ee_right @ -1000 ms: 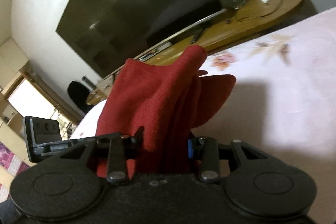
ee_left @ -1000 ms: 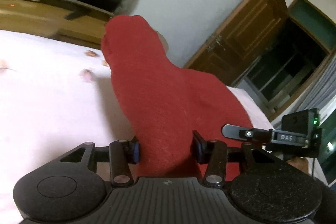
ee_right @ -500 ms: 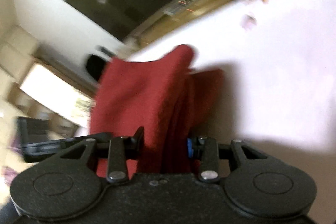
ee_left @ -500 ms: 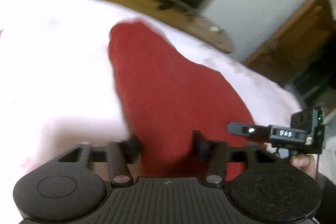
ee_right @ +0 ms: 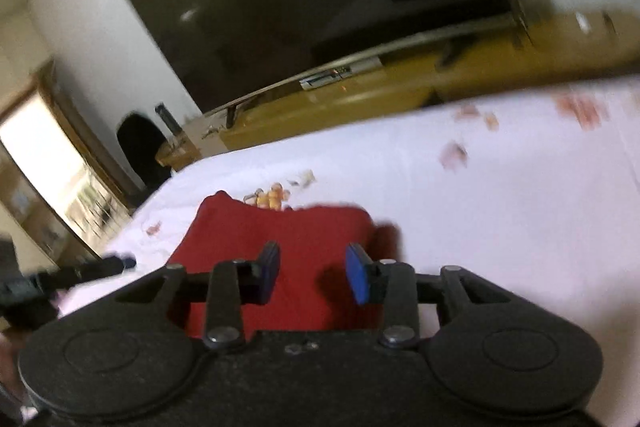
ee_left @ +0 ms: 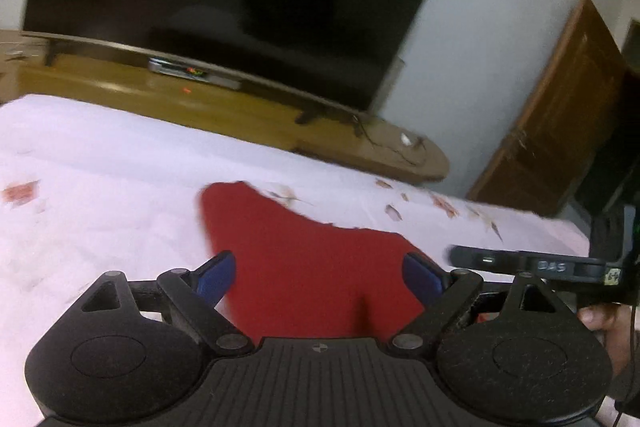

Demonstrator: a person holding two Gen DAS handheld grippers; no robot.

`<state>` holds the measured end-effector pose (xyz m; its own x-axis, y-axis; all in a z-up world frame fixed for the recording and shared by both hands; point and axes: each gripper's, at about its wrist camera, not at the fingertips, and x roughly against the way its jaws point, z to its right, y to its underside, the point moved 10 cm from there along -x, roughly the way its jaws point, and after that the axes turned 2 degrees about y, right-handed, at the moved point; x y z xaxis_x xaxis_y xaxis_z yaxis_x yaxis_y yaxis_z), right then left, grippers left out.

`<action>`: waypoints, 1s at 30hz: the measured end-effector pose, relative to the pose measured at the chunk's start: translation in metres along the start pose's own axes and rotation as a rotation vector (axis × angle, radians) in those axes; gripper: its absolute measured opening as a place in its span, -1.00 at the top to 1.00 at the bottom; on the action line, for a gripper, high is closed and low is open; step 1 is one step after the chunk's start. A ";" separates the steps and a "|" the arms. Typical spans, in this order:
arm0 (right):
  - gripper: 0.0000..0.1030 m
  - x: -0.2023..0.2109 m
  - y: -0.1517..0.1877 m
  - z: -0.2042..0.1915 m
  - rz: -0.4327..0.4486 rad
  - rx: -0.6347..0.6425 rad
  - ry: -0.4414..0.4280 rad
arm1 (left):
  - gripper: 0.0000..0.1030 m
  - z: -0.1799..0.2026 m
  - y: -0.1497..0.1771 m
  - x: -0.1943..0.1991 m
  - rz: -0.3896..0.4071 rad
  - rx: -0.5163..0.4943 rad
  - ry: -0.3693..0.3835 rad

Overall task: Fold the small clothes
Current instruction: 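Lower the folded sweater onto the bed and open both grippers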

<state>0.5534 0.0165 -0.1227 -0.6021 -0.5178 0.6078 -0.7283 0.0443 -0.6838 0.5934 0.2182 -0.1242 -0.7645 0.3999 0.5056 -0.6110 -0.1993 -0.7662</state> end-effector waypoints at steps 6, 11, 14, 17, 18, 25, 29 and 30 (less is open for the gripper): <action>0.52 -0.059 0.025 -0.005 -0.119 0.136 0.161 | -0.73 -0.009 0.025 -0.062 -0.160 -0.029 -0.046; 0.44 -0.061 0.031 0.007 -0.113 0.153 0.203 | -0.74 -0.008 0.030 -0.073 -0.164 -0.045 -0.051; 0.43 -0.062 0.033 0.004 -0.113 0.166 0.225 | -0.74 -0.006 0.030 -0.062 -0.161 -0.056 -0.048; 0.39 -0.042 0.029 -0.003 -0.103 0.145 0.244 | -0.74 0.001 0.027 -0.026 -0.108 -0.081 -0.038; 0.30 -0.031 0.028 -0.007 -0.081 0.157 0.239 | -0.74 0.003 0.027 -0.014 -0.097 -0.081 -0.041; 0.38 0.000 0.069 -0.034 -0.125 0.248 0.201 | -0.74 0.015 0.070 -0.008 -0.175 -0.158 -0.141; 0.35 -0.013 0.072 -0.018 -0.118 0.243 0.256 | -0.87 -0.007 0.081 -0.013 -0.170 0.046 -0.085; 0.35 -0.013 0.071 -0.019 -0.123 0.232 0.256 | -0.87 -0.006 0.080 -0.007 -0.163 0.040 -0.095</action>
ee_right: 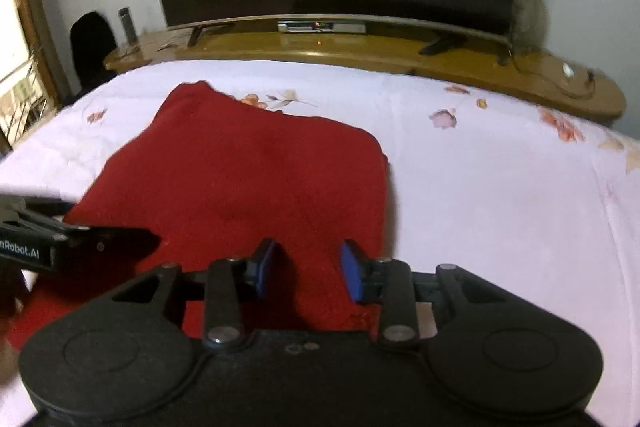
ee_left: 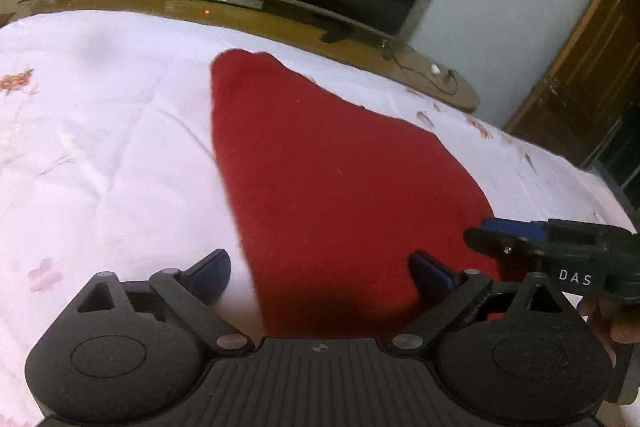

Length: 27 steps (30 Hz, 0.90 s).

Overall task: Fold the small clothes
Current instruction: 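Lower the folded sweater onto the bed and open both grippers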

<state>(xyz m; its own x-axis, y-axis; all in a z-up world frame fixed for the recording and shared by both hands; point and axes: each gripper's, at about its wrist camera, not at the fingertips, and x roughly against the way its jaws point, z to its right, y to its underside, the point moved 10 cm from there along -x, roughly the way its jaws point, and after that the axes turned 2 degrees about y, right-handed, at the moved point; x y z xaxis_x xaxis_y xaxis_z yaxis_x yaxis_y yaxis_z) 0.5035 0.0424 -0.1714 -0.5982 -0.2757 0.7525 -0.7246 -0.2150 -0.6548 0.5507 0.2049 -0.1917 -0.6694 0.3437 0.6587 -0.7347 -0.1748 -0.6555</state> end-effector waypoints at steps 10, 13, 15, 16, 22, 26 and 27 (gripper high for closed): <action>0.23 0.033 0.051 0.004 -0.036 0.003 0.004 | -0.87 0.011 0.047 0.038 -0.006 -0.058 -0.071; 0.22 0.045 0.048 0.013 -0.014 -0.097 -0.010 | -0.87 0.030 0.042 0.064 0.035 -0.037 -0.053; 0.09 0.073 0.043 0.015 0.044 -0.116 -0.031 | -0.96 0.046 0.040 0.093 0.089 -0.057 -0.081; -0.12 0.087 0.043 0.015 0.065 -0.113 -0.035 | -1.00 0.052 0.040 0.107 0.113 -0.057 -0.100; -0.53 0.182 0.067 0.006 0.141 -0.132 -0.087 | -1.00 0.094 0.076 0.177 0.163 -0.002 -0.154; -0.63 0.230 0.094 -0.001 0.143 -0.133 -0.040 | -1.00 0.124 0.112 0.234 0.207 -0.009 -0.195; -0.68 0.241 0.104 -0.003 0.128 -0.138 -0.029 | -1.00 0.133 0.121 0.246 0.222 -0.019 -0.199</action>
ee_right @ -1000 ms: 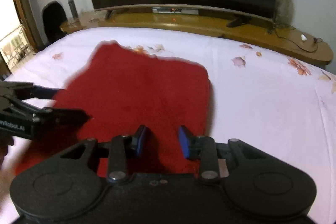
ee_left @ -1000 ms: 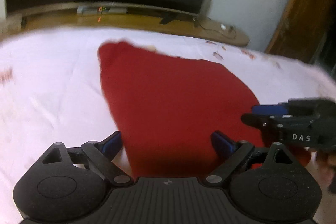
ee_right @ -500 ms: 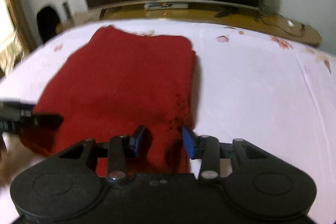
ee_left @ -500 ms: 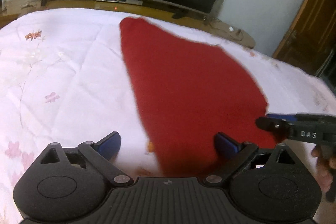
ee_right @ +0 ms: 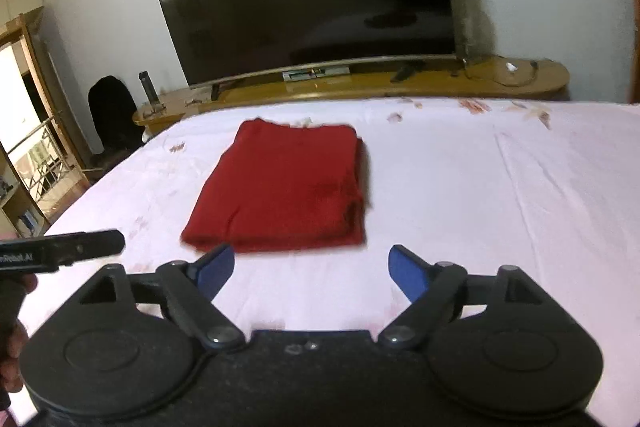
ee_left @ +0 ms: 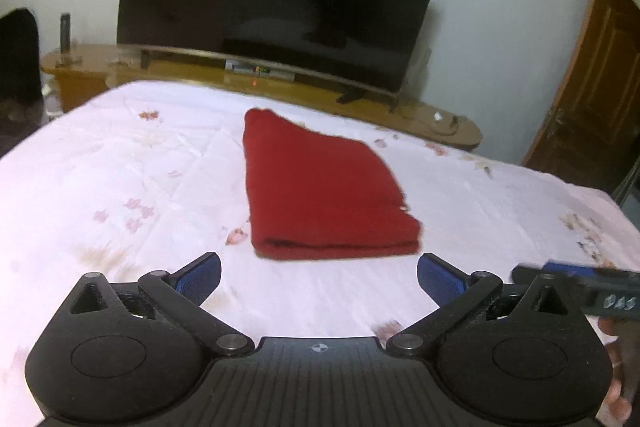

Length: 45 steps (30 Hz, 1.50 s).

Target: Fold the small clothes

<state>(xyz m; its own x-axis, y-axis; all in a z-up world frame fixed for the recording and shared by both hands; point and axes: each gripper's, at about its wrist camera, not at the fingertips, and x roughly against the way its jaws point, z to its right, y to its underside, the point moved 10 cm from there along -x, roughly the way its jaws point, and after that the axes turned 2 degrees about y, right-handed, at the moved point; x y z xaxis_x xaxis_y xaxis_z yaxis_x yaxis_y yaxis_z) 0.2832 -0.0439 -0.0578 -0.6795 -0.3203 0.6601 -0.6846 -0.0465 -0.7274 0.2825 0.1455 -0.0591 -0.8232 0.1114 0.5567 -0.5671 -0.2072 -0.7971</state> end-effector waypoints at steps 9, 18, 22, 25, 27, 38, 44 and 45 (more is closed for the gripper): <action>-0.71 0.080 0.037 -0.016 0.035 0.059 0.017 | -1.00 0.036 0.043 0.097 0.047 -0.024 -0.011; -0.72 0.126 0.054 -0.024 0.076 0.085 0.018 | -1.00 0.036 0.056 0.130 0.078 0.015 -0.044; -0.72 0.136 0.055 -0.024 0.085 0.091 0.017 | -1.00 0.042 0.058 0.130 0.082 0.007 -0.035; -0.72 0.137 0.054 -0.024 0.090 0.095 0.023 | -1.00 0.046 0.058 0.130 0.084 0.001 -0.029; -0.72 0.138 0.054 -0.024 0.095 0.092 0.023 | -1.00 0.047 0.057 0.130 0.087 -0.002 -0.029; -0.72 0.141 0.052 -0.024 0.106 0.094 0.023 | -1.00 0.051 0.052 0.127 0.093 -0.007 -0.026; -0.73 0.142 0.051 -0.024 0.108 0.096 0.021 | -1.00 0.053 0.052 0.127 0.097 -0.005 -0.029; -0.73 0.142 0.050 -0.024 0.108 0.097 0.021 | -1.00 0.054 0.052 0.128 0.097 -0.004 -0.029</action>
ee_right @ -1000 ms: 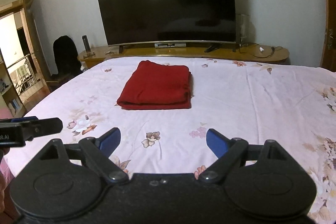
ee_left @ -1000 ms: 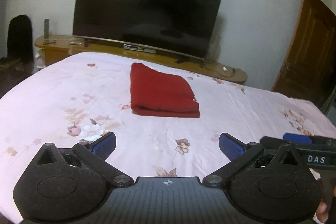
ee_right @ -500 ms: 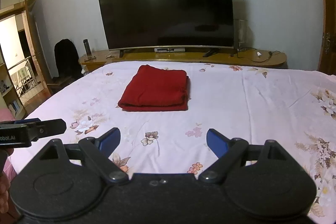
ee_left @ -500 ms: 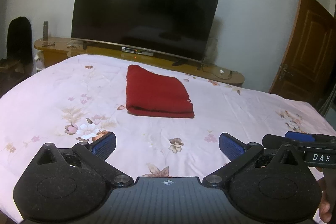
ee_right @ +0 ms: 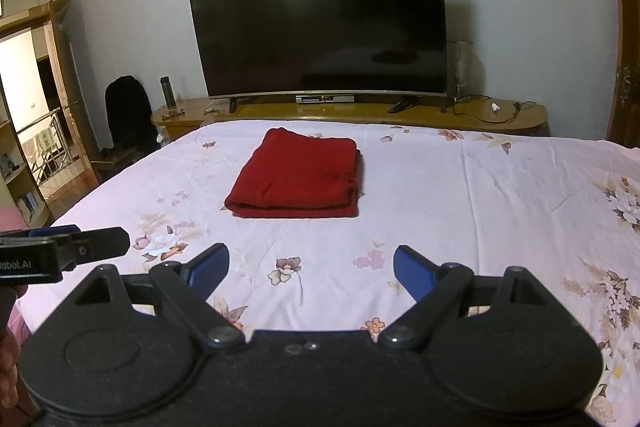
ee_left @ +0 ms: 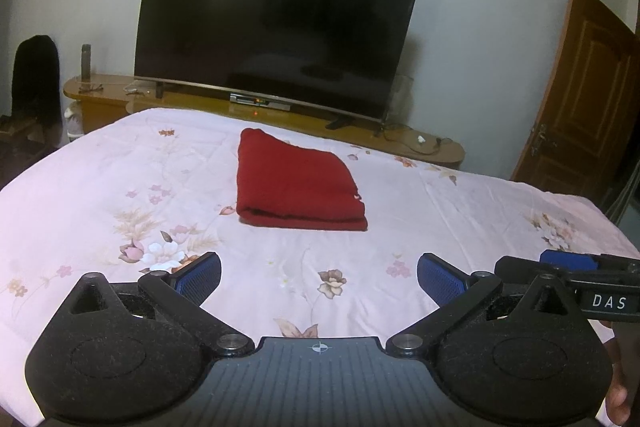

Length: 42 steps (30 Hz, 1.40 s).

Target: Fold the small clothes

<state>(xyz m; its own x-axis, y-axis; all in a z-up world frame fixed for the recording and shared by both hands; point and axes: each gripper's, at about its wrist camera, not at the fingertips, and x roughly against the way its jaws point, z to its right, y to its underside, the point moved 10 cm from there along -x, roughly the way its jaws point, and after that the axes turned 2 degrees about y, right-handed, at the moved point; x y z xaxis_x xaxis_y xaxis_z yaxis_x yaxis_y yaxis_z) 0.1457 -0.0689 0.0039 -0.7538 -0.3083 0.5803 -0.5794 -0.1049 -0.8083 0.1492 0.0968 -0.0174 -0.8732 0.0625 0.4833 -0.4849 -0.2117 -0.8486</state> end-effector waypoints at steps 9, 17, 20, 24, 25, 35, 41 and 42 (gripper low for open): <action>-0.73 0.001 0.000 0.000 -0.001 0.004 0.000 | -1.00 0.002 -0.002 0.000 0.005 -0.006 0.002; -0.73 0.001 -0.001 0.001 0.001 0.009 0.000 | -1.00 0.007 -0.005 0.001 0.009 -0.019 0.002; -0.73 0.001 -0.002 0.002 0.001 0.012 -0.002 | -1.00 0.009 -0.004 0.002 0.010 -0.019 0.003; -0.73 0.002 -0.002 0.003 0.002 0.013 -0.005 | -1.00 0.010 -0.005 0.002 0.012 -0.019 0.004; -0.73 0.002 -0.002 0.003 0.002 0.013 -0.005 | -1.00 0.011 -0.005 0.003 0.012 -0.020 0.005; -0.74 0.005 -0.002 0.003 0.004 0.021 -0.009 | -1.00 0.013 -0.005 0.005 0.018 -0.026 0.008; -0.74 0.005 -0.003 0.004 0.005 0.024 -0.010 | -1.00 0.013 -0.006 0.004 0.018 -0.029 0.009; -0.74 0.005 -0.003 0.004 0.005 0.025 -0.011 | -1.00 0.013 -0.006 0.004 0.018 -0.028 0.010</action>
<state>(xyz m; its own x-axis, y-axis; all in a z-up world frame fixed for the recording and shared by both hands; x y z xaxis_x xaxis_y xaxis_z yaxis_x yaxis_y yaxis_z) 0.1451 -0.0740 0.0091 -0.7533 -0.3190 0.5752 -0.5674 -0.1271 -0.8136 0.1491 0.0859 -0.0078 -0.8823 0.0684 0.4657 -0.4699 -0.1851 -0.8631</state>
